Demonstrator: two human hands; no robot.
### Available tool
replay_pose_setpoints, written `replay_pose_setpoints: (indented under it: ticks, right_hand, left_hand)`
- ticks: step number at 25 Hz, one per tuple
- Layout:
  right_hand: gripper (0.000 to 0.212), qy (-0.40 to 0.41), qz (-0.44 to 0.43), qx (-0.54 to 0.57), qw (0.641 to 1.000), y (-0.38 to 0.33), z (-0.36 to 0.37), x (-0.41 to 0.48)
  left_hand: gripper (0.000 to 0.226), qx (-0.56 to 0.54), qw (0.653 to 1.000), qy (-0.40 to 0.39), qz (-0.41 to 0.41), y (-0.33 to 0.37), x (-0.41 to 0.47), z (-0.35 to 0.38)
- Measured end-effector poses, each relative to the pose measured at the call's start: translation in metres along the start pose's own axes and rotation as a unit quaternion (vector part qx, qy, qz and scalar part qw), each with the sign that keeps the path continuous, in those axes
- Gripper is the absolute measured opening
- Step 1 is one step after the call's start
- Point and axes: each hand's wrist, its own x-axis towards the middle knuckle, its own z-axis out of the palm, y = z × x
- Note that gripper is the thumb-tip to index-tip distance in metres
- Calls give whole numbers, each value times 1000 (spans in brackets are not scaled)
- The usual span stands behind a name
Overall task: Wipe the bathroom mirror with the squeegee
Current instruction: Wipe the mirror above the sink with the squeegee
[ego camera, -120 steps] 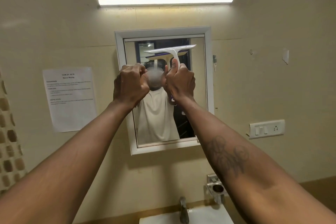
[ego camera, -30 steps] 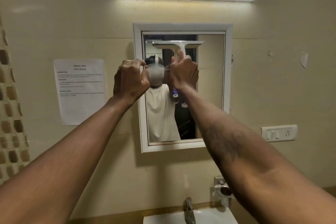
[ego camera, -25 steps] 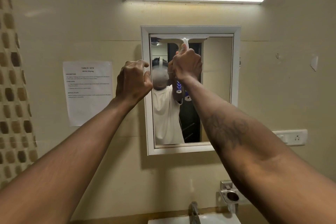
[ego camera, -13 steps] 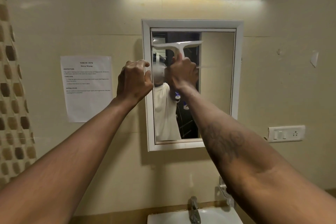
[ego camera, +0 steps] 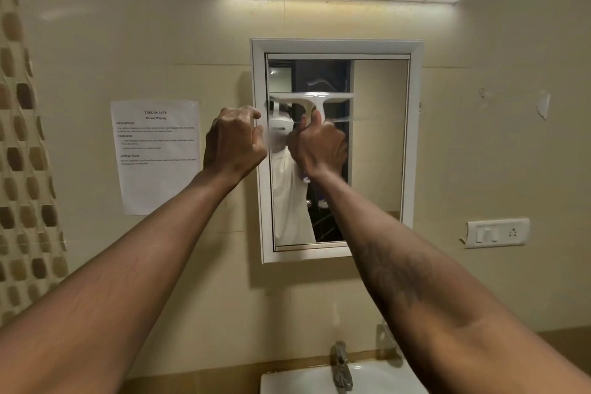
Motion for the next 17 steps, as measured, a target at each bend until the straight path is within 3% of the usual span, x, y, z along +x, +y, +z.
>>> replay_pose_setpoints:
  ticks: [7, 17]
  right_hand:
    - [51, 46, -18, -44, 998, -47, 2, 53]
    - [48, 27, -38, -107, 993, -4, 2, 28]
  left_hand:
    - [28, 4, 1000, 5, 0, -17, 8, -2]
    - [29, 6, 1000, -11, -15, -25, -4, 5]
